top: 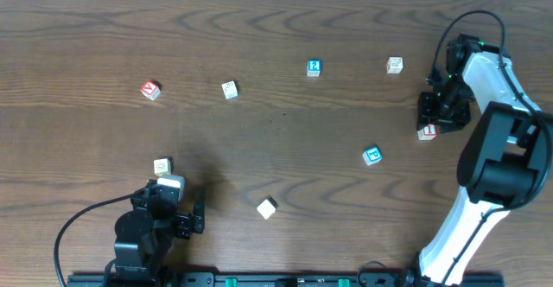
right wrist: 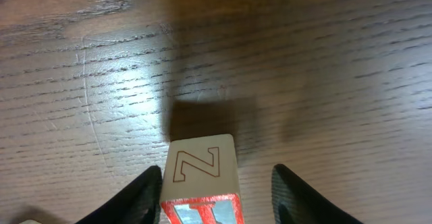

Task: Spell out Ai2
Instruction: 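Carry the red 1 block left and set it down mid-table, then move the right gripper to the blue 2 block and grasp it, then carry the blue 2 block and place it right of the 1 block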

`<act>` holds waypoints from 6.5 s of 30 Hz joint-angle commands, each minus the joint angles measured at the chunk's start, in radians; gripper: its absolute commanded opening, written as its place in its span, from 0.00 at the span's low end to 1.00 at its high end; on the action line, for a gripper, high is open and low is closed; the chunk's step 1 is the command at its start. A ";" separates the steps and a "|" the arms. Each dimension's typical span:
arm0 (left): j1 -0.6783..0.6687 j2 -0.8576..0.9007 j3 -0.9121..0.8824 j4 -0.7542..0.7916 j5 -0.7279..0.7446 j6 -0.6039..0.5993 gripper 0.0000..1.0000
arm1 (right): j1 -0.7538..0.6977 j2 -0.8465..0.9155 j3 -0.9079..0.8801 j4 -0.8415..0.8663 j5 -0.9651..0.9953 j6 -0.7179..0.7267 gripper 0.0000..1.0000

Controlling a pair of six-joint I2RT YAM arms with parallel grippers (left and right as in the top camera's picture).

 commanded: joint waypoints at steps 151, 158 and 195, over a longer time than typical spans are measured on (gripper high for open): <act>0.007 -0.006 -0.006 0.005 0.004 0.021 0.95 | 0.562 0.359 0.640 0.173 0.052 0.365 0.81; 0.007 -0.006 -0.006 0.005 0.004 0.021 0.95 | 0.563 0.385 0.640 0.176 0.004 0.367 0.70; 0.007 -0.006 -0.006 0.005 0.004 0.021 0.95 | 0.572 0.390 0.677 0.090 -0.023 0.424 0.23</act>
